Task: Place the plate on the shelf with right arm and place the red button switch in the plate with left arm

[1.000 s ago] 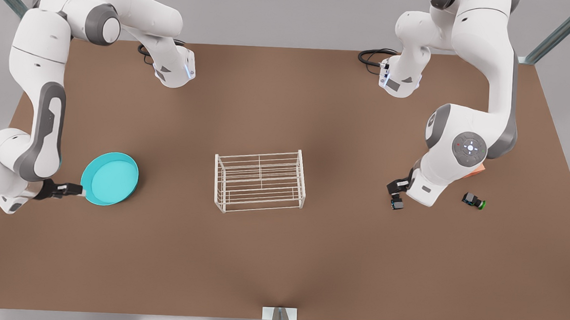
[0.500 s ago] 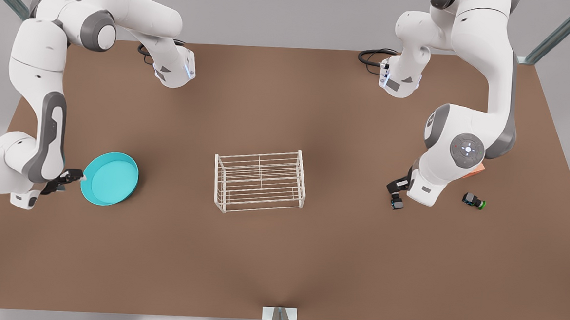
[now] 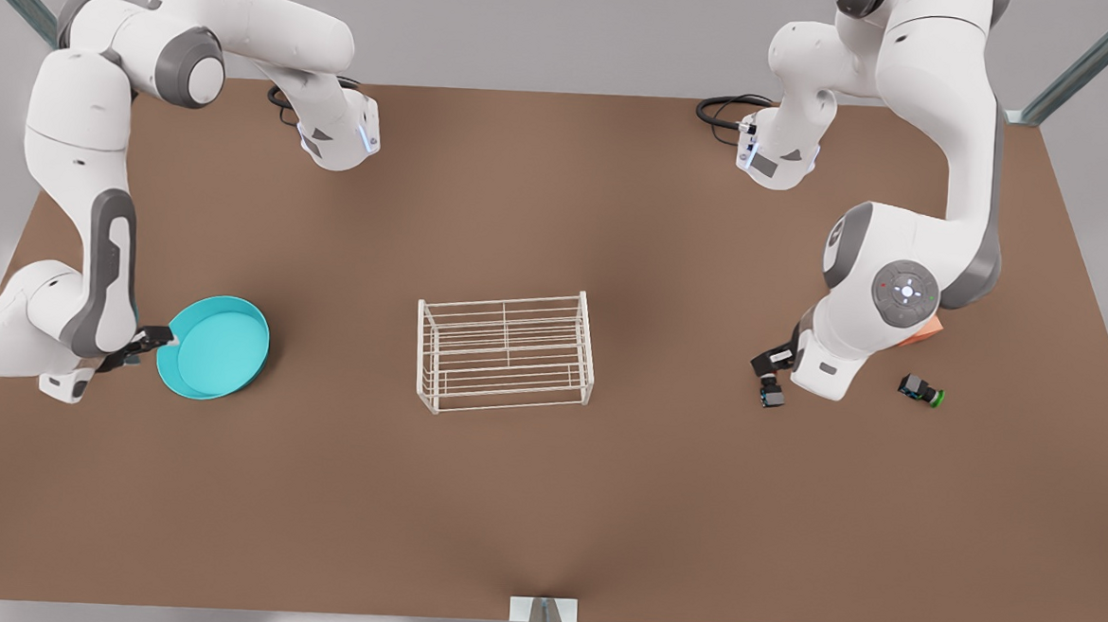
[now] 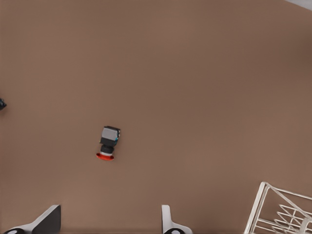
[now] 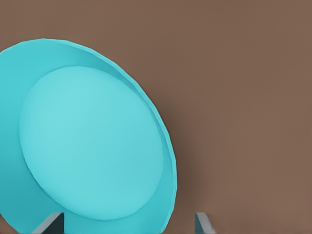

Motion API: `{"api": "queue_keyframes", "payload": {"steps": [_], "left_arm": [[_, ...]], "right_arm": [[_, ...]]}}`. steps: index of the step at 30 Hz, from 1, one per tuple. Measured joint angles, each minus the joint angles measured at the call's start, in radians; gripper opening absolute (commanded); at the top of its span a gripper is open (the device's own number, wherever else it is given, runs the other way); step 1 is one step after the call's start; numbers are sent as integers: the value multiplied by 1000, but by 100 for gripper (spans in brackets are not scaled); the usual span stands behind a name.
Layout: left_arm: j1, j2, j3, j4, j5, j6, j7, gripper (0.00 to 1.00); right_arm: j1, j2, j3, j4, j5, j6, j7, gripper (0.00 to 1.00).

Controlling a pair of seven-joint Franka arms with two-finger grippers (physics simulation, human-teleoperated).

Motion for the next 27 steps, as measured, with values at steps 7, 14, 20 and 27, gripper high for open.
{"api": "queue_keyframes", "payload": {"steps": [7,14,20,27], "left_arm": [[-1,1,0,-2,1,-1,-8,100],[-1,0,0,-6,1,-1,-13,100],[0,-2,1,-7,2,-2,-14,100],[3,-3,3,-7,2,-13,-6,100]], "right_arm": [[-1,0,0,-22,0,24,43,100],[-5,-16,2,-59,-28,61,97,100],[-15,-6,3,-63,-37,94,174,100],[-30,44,3,-62,-17,111,250,95]]}}
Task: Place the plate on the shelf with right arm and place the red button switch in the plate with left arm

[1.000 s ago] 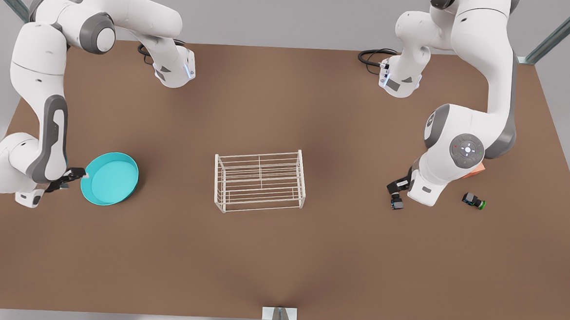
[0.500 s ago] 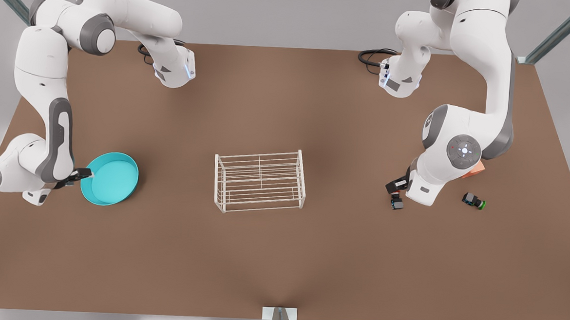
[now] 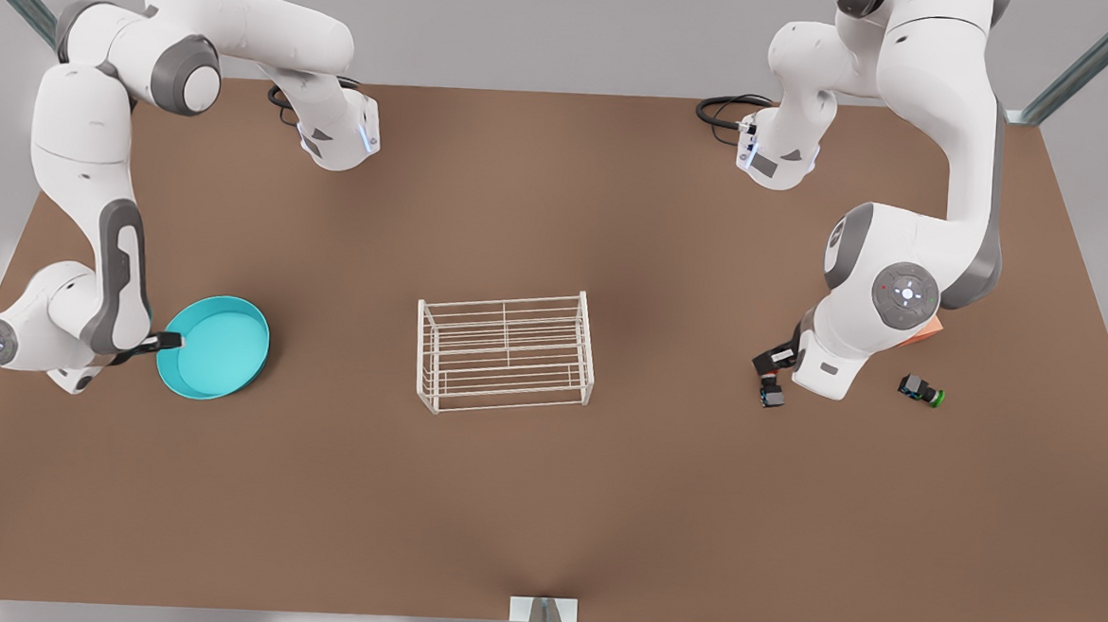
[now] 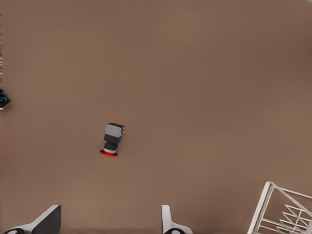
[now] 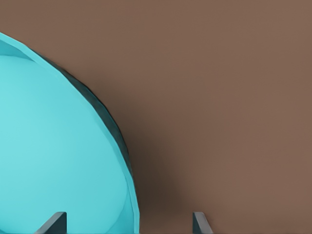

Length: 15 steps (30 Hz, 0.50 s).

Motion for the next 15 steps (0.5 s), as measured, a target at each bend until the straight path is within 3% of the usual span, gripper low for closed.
{"api": "queue_keyframes", "payload": {"steps": [4,10,12,15], "left_arm": [[0,0,0,0,0,-3,4,100],[0,0,0,0,0,-5,8,100],[0,0,0,0,0,-5,9,100],[0,0,1,0,0,-6,10,100]], "right_arm": [[1,11,4,-1,8,17,30,85],[6,4,6,-1,11,28,65,56],[7,4,6,-1,11,29,74,54],[7,4,6,-1,11,29,86,41]]}}
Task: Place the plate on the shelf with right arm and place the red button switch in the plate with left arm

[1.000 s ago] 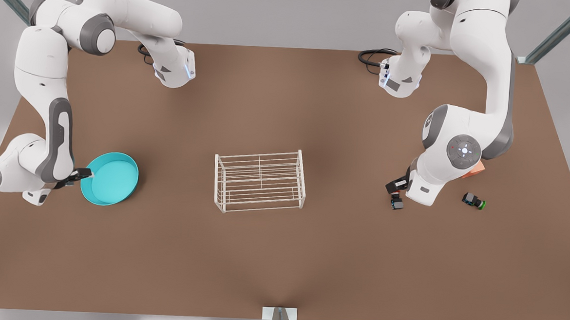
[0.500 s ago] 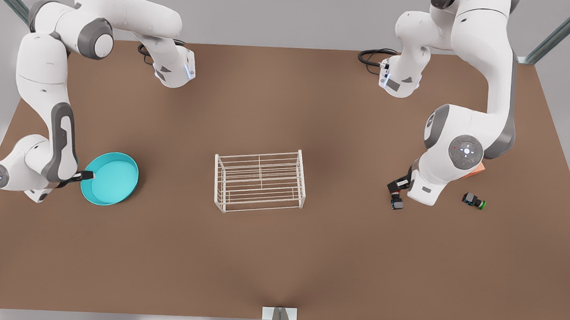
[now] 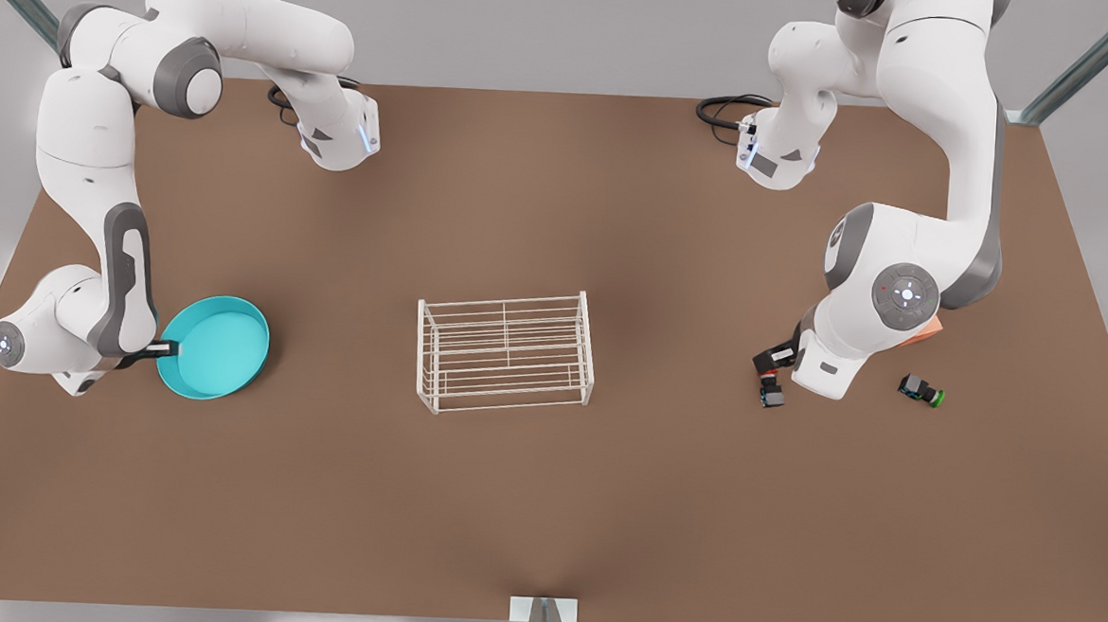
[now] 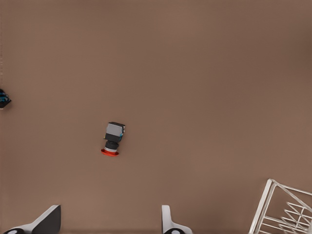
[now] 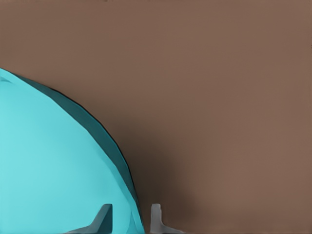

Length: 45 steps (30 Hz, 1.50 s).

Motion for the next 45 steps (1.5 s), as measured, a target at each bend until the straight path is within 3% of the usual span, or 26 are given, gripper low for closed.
{"api": "queue_keyframes", "payload": {"steps": [3,7,10,13,20,31,45], "left_arm": [[0,0,0,0,0,0,1,100],[0,3,1,-1,7,1,11,100],[112,17,4,-39,27,29,96,100],[196,23,5,-210,-9,150,182,100],[136,54,-5,-423,-31,421,289,100],[101,196,-3,-436,-21,674,390,100],[101,258,14,-434,31,789,451,100]], "right_arm": [[0,0,1,0,1,-3,9,29],[0,-9,3,1,5,-15,17,22],[0,-29,5,4,7,-39,20,19],[0,-50,14,6,8,-64,23,18],[-1,-110,48,28,8,-129,26,17],[1,-146,155,167,165,-374,30,17],[169,-150,309,354,222,-527,90,17]]}}
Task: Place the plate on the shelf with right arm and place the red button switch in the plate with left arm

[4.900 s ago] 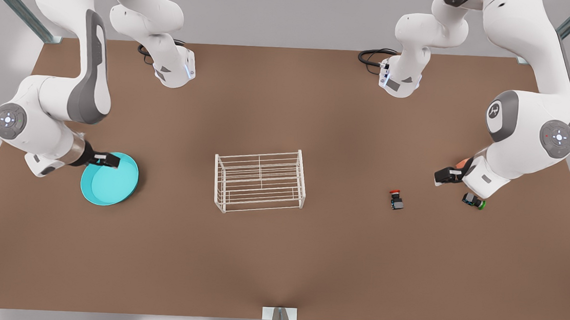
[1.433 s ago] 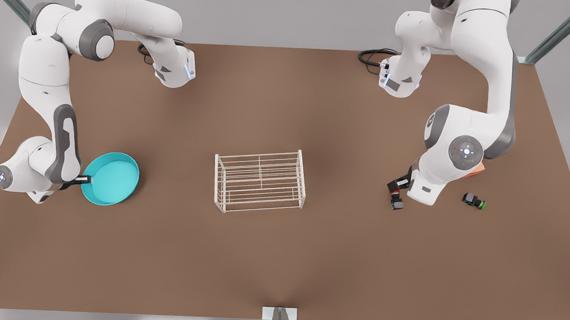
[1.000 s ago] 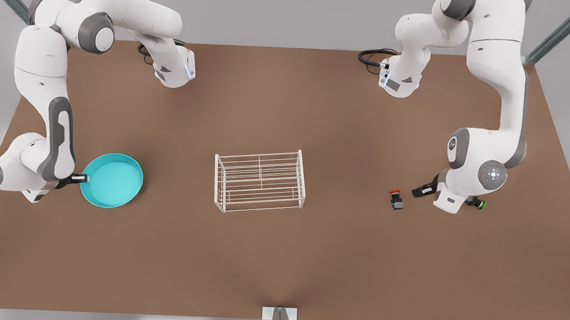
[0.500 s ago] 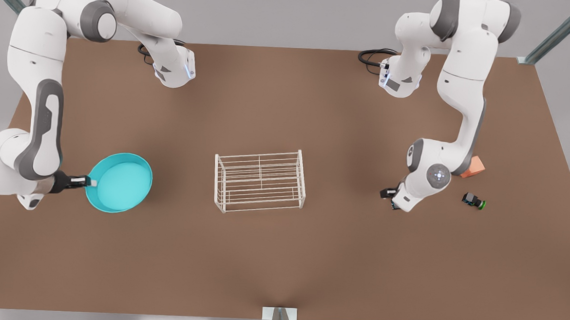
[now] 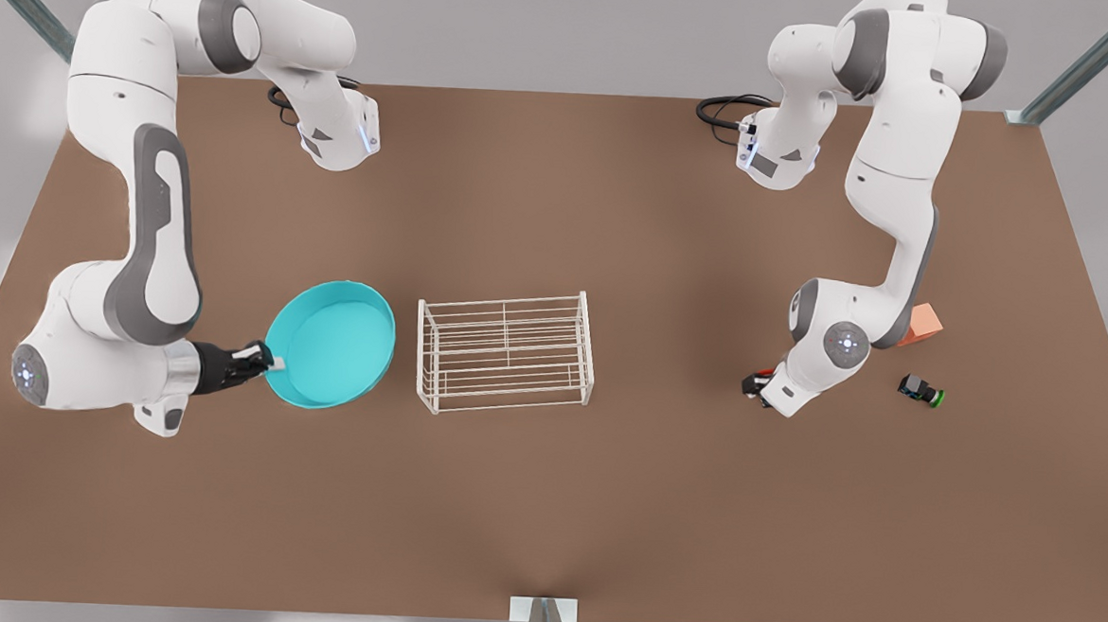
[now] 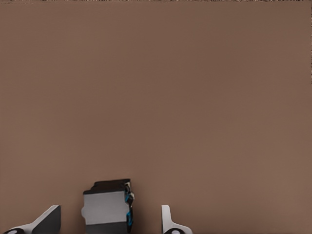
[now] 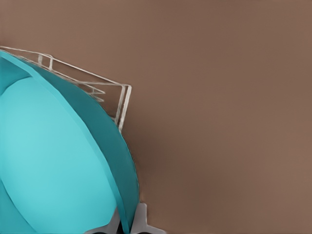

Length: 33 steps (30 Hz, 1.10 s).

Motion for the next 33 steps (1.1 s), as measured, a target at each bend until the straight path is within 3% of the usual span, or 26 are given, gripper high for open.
{"api": "queue_keyframes", "payload": {"steps": [5,9,11,16,22,23,24,29,33], "left_arm": [[0,15,0,0,1,23,9,89],[0,20,0,0,3,32,11,45],[0,19,0,0,9,35,6,36],[-4,-41,0,26,19,4,-18,35],[-119,-74,-7,294,25,-222,-77,35],[-169,-75,-7,370,25,-281,-96,35],[-222,-74,-7,434,24,-340,-118,35],[-319,-57,-163,650,-9,-544,-269,35],[-418,14,-208,778,-25,-588,-424,35]], "right_arm": [[134,0,1,0,-3,-12,39,17],[228,5,0,-8,-2,-12,82,17],[267,11,0,-12,1,-1,108,17],[338,31,-1,-14,32,49,179,17],[364,67,-3,-7,46,125,258,19],[363,70,-5,-7,45,134,269,51],[363,71,-6,-7,44,143,279,100],[331,-28,-72,38,35,170,323,100],[69,-98,-97,168,-30,44,346,100]]}}
